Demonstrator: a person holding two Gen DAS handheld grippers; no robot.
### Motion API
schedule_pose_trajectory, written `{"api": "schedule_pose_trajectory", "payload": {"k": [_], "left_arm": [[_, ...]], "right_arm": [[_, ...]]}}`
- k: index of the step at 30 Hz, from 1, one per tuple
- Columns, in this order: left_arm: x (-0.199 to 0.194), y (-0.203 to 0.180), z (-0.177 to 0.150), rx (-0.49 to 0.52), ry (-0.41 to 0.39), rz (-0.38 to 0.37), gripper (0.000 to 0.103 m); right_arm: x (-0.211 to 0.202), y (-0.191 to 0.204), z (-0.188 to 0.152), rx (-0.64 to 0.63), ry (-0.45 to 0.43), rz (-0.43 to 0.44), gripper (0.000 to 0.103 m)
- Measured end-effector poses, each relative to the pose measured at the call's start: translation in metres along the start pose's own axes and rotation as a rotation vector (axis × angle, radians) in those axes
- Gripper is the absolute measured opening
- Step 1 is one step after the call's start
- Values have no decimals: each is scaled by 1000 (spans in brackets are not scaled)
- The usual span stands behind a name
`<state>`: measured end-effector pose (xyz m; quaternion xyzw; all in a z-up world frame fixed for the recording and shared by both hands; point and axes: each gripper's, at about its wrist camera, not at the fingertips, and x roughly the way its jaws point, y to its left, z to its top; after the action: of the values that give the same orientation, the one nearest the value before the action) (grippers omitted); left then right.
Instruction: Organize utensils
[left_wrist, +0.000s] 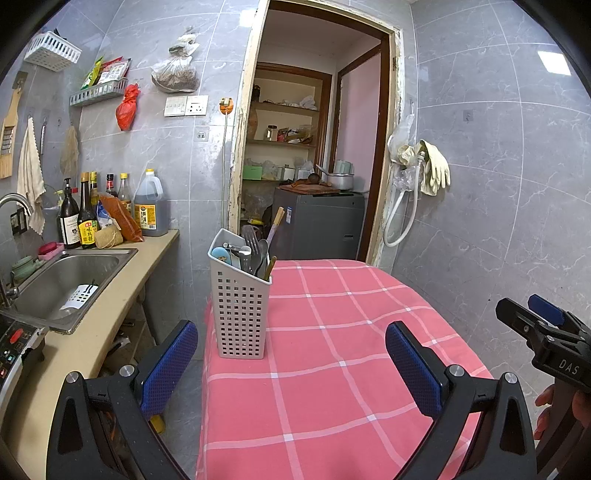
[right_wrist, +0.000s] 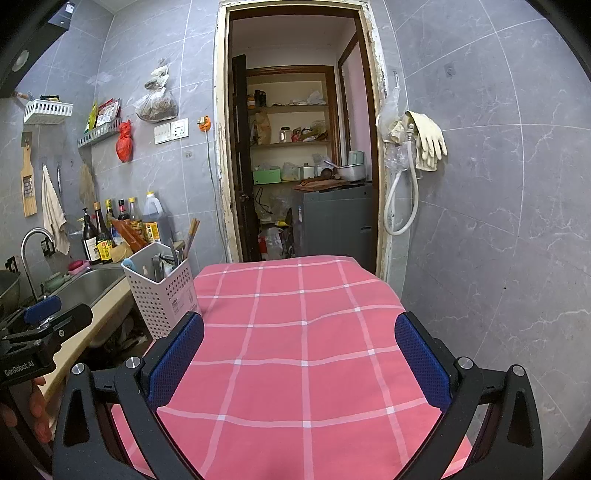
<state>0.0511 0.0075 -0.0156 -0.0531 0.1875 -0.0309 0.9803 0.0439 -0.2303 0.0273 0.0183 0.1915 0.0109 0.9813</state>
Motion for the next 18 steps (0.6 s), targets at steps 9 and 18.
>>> {"api": "schedule_pose_trajectory", "payload": {"k": [9,18], "left_arm": [[0,1,0,-1,1,-1,102],[4,-2,-1,8,23,3,102]], "right_arm": [[0,0,0,1,1,1,102],[-1,2,-1,1,3,1,102]]}}
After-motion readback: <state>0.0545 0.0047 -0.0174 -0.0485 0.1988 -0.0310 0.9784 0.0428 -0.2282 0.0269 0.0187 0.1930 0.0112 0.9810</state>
